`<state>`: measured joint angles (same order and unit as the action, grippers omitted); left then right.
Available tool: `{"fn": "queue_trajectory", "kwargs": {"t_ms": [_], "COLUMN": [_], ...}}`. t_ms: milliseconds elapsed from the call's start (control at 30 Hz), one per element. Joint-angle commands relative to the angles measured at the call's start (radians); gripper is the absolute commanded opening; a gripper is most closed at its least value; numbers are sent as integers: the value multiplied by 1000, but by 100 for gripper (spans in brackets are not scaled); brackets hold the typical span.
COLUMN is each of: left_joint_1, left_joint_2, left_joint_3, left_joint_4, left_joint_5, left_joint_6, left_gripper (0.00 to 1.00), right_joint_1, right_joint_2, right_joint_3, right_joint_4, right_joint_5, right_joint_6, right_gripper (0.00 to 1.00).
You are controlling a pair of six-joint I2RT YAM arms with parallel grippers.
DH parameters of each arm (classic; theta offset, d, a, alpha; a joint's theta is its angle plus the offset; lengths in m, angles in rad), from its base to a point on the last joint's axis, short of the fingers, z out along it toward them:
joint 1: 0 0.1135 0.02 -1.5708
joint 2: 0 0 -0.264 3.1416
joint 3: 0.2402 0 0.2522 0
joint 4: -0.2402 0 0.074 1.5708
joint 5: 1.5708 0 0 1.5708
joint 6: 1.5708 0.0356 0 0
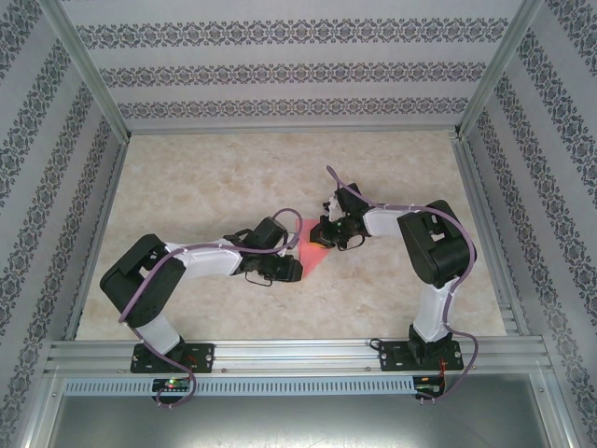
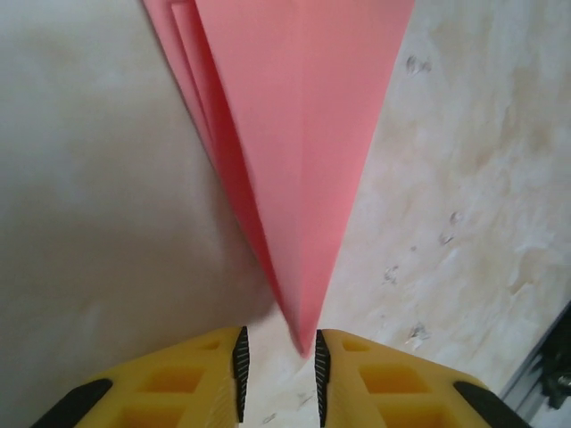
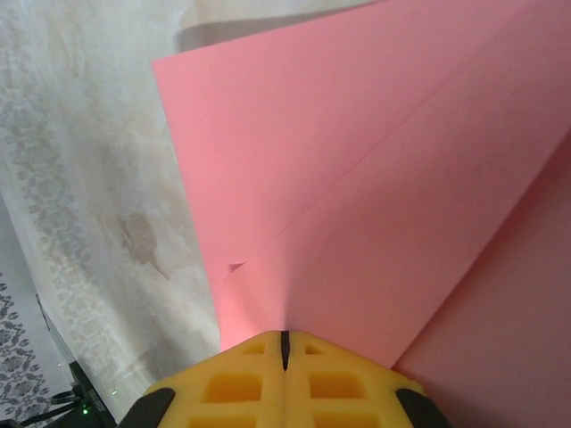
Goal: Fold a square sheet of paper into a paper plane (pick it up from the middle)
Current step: Fourth fold the wing at the center of the table.
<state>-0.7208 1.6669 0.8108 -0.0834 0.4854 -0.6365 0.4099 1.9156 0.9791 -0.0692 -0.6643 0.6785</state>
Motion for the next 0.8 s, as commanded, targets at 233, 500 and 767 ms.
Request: {"fn": "queue_trajectory", "kwargs": {"t_ms": [233, 500, 767], "left_joint_1": [-11, -11, -11], "left_joint_2": [28, 21, 52], "left_joint_3": [-9, -19, -12], "left_joint_4": [105, 151, 134], "left_joint_5": [-3, 28, 61], "left_joint_6": [-125, -119, -62], "left_gripper": [26, 12, 4], "right_joint_1": [-3, -8, -10], "right_joint_2": [26, 25, 34], "right_joint_3": [-65, -79, -89], "right_joint_4": [-40, -29, -18], "right_joint_5": [84, 79, 70], "right_joint_6": [-7, -7, -8], "right_gripper": [2, 1, 1]}}
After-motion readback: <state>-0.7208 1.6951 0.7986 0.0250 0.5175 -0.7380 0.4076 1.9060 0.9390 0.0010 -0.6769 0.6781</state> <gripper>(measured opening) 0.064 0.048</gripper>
